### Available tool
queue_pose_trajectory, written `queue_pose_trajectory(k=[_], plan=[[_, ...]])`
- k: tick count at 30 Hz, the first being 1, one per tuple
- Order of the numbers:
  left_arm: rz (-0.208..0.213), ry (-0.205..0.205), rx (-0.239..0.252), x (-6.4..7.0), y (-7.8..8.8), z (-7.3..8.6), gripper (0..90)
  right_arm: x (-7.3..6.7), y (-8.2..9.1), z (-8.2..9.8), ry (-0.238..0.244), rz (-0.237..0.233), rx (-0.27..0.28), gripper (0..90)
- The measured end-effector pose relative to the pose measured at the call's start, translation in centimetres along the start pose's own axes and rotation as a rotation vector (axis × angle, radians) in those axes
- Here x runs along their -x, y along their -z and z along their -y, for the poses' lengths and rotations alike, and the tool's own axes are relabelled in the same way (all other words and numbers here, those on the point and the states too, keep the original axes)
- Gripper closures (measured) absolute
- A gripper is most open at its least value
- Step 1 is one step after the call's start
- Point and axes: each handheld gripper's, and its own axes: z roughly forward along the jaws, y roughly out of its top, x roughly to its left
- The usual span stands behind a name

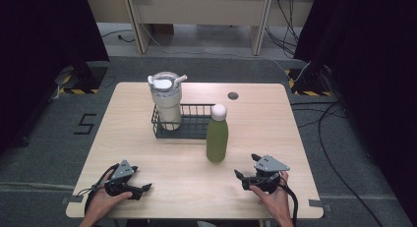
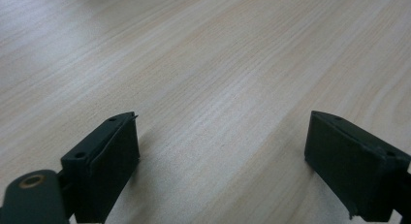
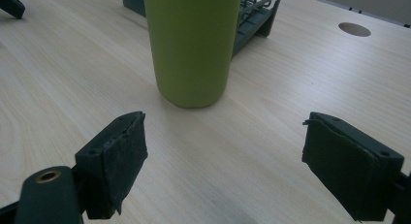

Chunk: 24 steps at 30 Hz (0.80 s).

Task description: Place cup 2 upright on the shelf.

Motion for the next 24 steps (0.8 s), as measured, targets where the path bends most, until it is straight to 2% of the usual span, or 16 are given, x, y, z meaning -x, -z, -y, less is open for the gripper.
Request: queue_pose_trajectory(k=[4, 13, 18, 24], plan=[[0.0, 0.0, 0.0, 0.0, 0.0, 0.0, 11.4, 0.0, -0.4, -0.4, 0.012, -0.005, -0.003, 16.1], [-0.001, 0.0, 0.0, 0.0, 0.0, 0.0, 11.3, 0.0, -1.3, -0.9, 0.002, -0.019, 0.007, 16.4], [-0.001, 0.0, 0.0, 0.0, 0.0, 0.0, 11.3, -0.2, -1.9, -1.5, 0.017, -0.03, 0.015, 16.5], [-0.001, 0.001, 0.001, 0.0, 0.0, 0.0, 11.2, -0.4, -2.8, -2.1, 0.011, -0.054, 0.029, 16.7]])
